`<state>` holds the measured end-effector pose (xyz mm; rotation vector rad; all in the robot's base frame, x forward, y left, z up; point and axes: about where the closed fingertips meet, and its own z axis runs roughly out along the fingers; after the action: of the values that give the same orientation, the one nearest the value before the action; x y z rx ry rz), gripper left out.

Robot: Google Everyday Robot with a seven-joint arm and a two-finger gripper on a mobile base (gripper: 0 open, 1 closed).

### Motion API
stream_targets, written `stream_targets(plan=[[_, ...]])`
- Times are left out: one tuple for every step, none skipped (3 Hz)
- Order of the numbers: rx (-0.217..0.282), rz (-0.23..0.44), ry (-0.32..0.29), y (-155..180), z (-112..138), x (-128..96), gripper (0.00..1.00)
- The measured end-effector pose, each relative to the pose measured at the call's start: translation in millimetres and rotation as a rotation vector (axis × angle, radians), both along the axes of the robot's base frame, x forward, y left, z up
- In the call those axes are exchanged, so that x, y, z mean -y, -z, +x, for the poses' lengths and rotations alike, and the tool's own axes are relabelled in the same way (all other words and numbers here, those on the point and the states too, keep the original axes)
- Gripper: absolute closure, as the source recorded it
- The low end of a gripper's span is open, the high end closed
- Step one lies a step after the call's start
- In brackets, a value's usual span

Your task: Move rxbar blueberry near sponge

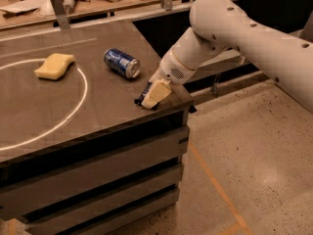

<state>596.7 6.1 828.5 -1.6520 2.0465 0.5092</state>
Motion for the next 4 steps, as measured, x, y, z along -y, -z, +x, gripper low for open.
stream_targets(plan=[[0.0, 0.0, 0.0, -3.9, 0.0, 0.0, 0.86], [0.0, 0.001, 0.001, -1.6, -2.1, 3.1, 1.0], [0.0, 0.001, 0.001, -1.9, -2.1, 3.1, 1.0], [0.041, 0.015, 0.013, -22.5, 5.8, 12.6, 1.0]])
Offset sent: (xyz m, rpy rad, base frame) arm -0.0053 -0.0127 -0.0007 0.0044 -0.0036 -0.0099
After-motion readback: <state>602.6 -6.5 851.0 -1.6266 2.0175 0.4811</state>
